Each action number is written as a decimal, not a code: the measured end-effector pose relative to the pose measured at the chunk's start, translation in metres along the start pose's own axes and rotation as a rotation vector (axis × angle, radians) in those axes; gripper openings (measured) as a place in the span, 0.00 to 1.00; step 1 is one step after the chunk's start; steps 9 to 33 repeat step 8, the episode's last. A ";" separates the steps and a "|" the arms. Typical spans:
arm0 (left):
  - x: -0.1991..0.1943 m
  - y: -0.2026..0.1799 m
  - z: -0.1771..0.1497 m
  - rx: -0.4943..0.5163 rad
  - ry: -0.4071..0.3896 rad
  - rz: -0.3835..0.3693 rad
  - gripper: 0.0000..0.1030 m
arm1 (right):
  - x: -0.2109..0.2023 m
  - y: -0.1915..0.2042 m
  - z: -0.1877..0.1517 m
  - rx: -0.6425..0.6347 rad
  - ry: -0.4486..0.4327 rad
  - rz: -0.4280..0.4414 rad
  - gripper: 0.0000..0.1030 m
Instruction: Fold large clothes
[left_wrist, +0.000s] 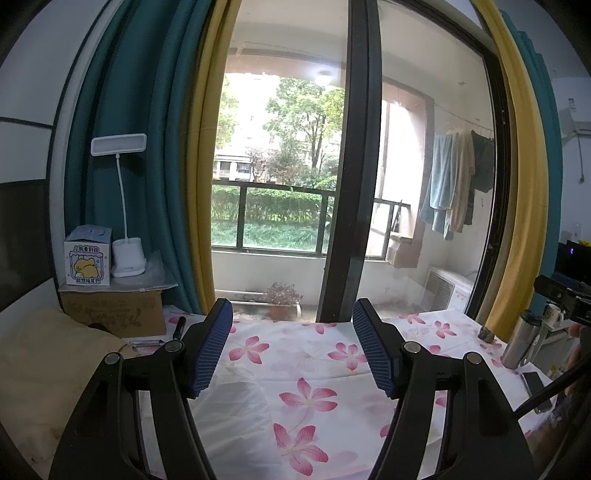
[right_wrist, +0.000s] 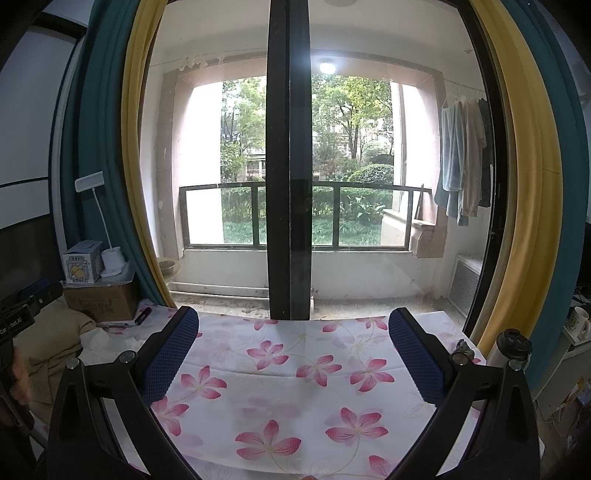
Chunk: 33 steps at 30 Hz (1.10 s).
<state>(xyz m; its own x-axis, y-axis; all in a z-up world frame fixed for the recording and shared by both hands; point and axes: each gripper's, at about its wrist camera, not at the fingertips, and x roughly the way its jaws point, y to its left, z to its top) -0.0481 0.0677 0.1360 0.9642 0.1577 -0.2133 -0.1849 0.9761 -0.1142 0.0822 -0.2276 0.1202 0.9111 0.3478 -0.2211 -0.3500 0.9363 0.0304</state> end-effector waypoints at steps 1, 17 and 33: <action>0.000 0.000 0.000 0.000 0.000 0.000 0.69 | 0.000 0.000 0.000 0.000 0.000 0.000 0.99; 0.001 0.001 0.001 -0.001 0.004 -0.001 0.69 | 0.003 0.002 0.000 -0.002 0.005 0.000 0.99; 0.001 0.001 0.001 -0.001 0.004 -0.001 0.69 | 0.003 0.002 0.000 -0.002 0.005 0.000 0.99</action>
